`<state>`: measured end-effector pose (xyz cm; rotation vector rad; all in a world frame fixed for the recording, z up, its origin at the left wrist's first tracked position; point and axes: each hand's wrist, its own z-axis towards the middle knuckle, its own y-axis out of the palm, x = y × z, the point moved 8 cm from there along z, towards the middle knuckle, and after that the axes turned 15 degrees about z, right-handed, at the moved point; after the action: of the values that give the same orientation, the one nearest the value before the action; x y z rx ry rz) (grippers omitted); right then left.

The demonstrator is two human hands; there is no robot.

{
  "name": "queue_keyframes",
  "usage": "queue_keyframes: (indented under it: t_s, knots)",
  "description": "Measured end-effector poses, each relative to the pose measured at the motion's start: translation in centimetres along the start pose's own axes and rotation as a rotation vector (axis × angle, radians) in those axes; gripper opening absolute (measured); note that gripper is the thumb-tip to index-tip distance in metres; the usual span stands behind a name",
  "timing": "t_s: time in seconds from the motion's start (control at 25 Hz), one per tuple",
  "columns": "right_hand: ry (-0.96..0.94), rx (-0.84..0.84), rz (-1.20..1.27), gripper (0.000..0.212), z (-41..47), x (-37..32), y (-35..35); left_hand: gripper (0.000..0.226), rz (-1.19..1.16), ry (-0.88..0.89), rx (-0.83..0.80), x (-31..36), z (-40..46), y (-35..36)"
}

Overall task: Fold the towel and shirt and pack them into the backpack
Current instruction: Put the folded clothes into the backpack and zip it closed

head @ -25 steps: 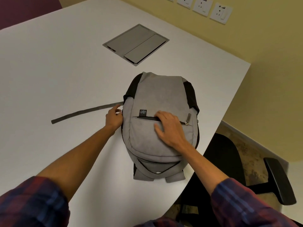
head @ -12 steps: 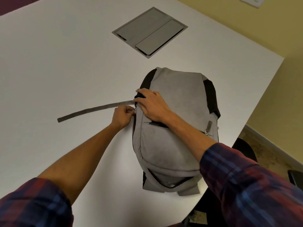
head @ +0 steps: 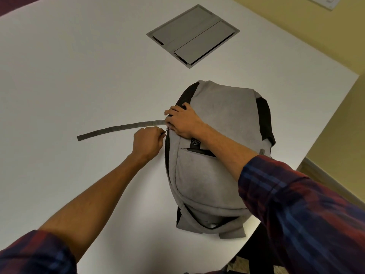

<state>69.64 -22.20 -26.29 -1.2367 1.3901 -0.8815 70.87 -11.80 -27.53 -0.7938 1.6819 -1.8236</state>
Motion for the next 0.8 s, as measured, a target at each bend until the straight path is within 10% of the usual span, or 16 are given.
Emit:
queue_keyframes:
  t_s: [0.8]
  knots:
    - [0.041,0.044,0.024,0.03,1.1,0.6,-0.2,0.028,0.062,0.083,-0.036,0.6,-2.4,-0.1]
